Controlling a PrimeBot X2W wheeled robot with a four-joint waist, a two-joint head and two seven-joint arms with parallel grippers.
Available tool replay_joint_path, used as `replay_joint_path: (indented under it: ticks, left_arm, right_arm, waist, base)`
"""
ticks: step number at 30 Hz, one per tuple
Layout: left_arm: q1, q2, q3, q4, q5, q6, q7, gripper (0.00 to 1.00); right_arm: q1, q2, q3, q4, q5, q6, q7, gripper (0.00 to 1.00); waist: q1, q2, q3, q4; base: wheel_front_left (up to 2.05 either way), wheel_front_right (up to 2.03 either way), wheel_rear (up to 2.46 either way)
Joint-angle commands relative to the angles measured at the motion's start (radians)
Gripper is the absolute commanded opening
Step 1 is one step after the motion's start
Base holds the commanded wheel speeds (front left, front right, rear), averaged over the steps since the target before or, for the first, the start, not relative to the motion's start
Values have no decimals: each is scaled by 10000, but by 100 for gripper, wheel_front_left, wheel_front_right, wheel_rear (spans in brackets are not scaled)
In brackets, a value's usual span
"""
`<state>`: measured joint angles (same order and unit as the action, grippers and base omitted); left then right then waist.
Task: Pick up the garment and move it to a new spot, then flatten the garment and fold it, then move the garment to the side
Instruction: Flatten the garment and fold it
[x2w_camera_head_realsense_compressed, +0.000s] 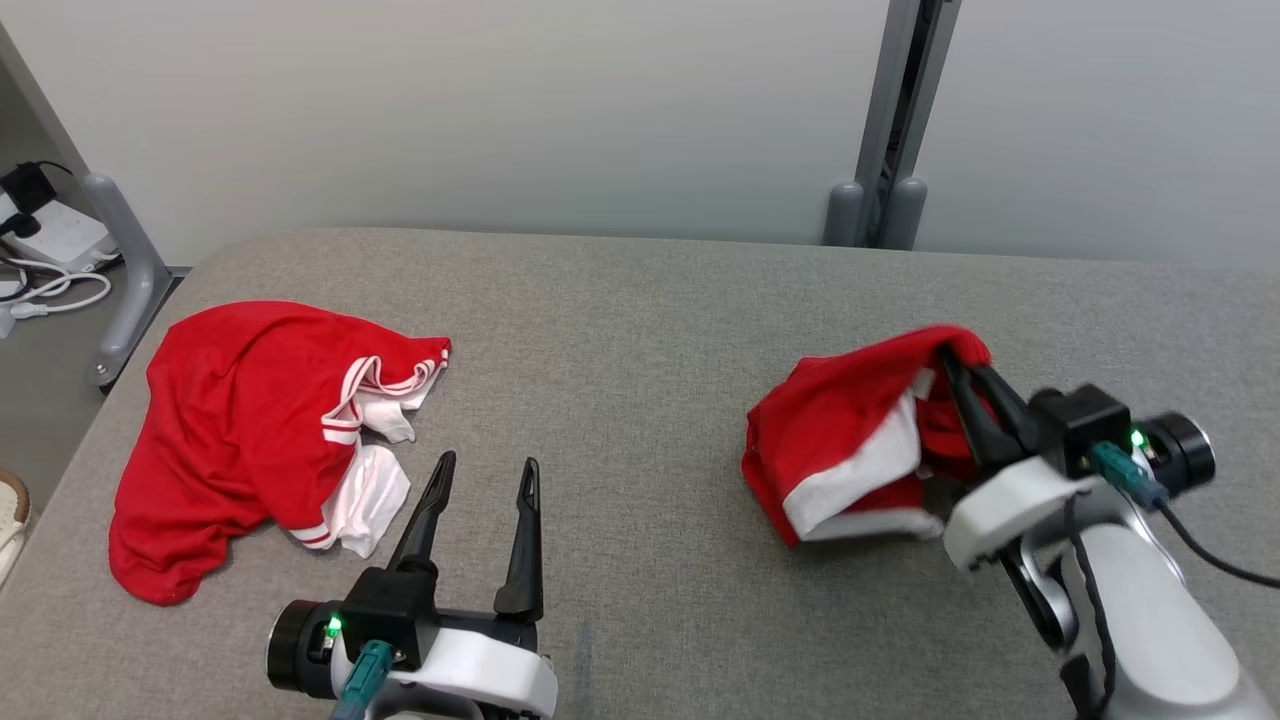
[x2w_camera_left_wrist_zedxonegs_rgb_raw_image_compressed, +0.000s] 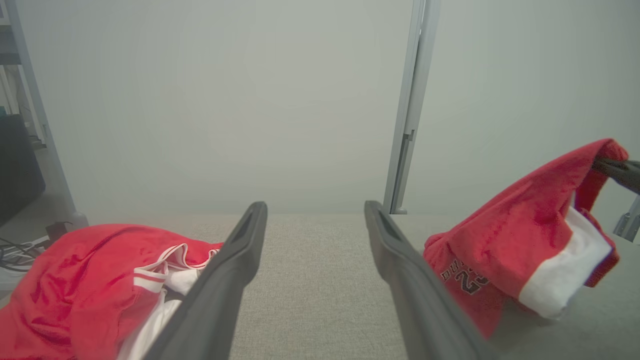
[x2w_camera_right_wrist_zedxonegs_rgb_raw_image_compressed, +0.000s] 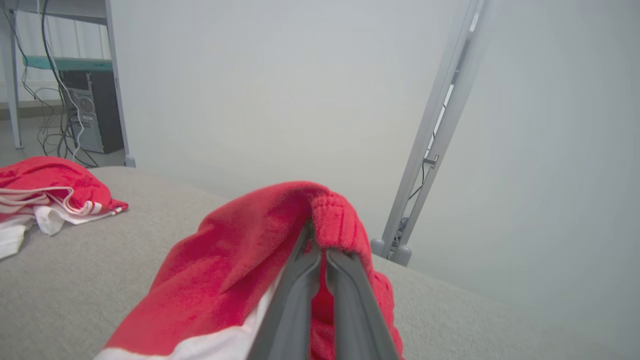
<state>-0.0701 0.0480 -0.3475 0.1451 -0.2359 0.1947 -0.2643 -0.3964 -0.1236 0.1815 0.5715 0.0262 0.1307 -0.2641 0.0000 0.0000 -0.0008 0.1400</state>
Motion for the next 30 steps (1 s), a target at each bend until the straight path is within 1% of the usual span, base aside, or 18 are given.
replay_joint_path:
  ticks: [1,4,7,8,9,11,13,16,18,21,23,26,27,28,29,30]
  left_arm:
    - [25,43,5,12,-33,-15,3,100]
    - [104,45,-2,6,-97,-42,3,100]
    - [154,45,68,-31,-108,-36,3,100]
    - [192,45,124,-65,-98,-32,3,100]
    - [210,45,147,-73,-92,-35,3,100]
    - [216,43,188,-94,-87,-32,3,100]
    - [228,43,214,-112,-100,-7,3,100]
    - [266,43,183,-154,-165,38,3,100]
    - [255,43,157,-165,-220,50,3,100]
    - [204,43,94,-157,-228,69,3,100]
    - [170,45,86,-151,-237,80,3,100]
    - [130,45,111,-116,-209,85,4,100]
    - [109,46,117,-104,-200,88,4,100]
    - [85,43,120,-103,-197,87,4,100]
    - [64,43,134,-101,-198,92,4,100]
    - [49,43,161,-105,-200,93,4,100]
  right_arm:
    - [-342,-36,199,-150,158,1,-10,0]
    - [-1267,25,894,-623,727,1,-10,0]
    - [-2074,-9,1289,-1356,1278,0,-11,0]
    - [-2423,-78,1263,-1998,1572,1,-10,0]
    - [-2532,-139,1137,-2304,1655,0,-8,0]
    - [-2530,-249,919,-2676,1842,1,-8,0]
    - [-2326,-494,585,-2779,1882,0,-8,0]
    - [-1683,-894,301,-2181,1918,1,-7,0]
    - [-1252,-1303,503,-1468,1778,1,-10,0]
    - [-561,-1790,1010,-36,1916,0,-10,0]
    - [-314,-2094,1547,1025,2010,0,34,0]
    - [-137,-2258,2342,2414,2288,0,431,0]
    - [-163,-2309,2624,2701,2296,0,453,23]
    - [-168,-2258,2828,2924,2511,0,442,92]
    - [-129,-2104,3063,3037,2871,0,493,100]
    - [-143,-2040,3169,3177,3355,0,682,100]
  waist:
    - [0,0,-76,11]
    - [0,0,-202,69]
    - [0,0,-277,122]
    - [0,0,-293,142]
    - [0,0,-296,142]
    - [0,0,-297,137]
    - [0,0,-286,117]
    - [0,0,-238,67]
    - [0,0,-187,-1]
    - [0,0,-130,-109]
    - [0,0,-102,-210]
    - [0,0,-82,-391]
    - [0,0,-76,-452]
    - [0,0,-76,-515]
    - [0,0,-80,-581]
    - [0,0,-84,-658]
  base:
    - [0,0,0]
    - [0,0,0]
    - [0,0,0]
    - [0,0,0]
    - [0,0,0]
    - [0,0,0]
    - [0,0,0]
    - [0,0,0]
    - [0,0,0]
    - [0,0,0]
    - [0,0,0]
    - [0,0,0]
    - [0,0,0]
    - [0,0,0]
    - [0,0,0]
    - [0,0,0]
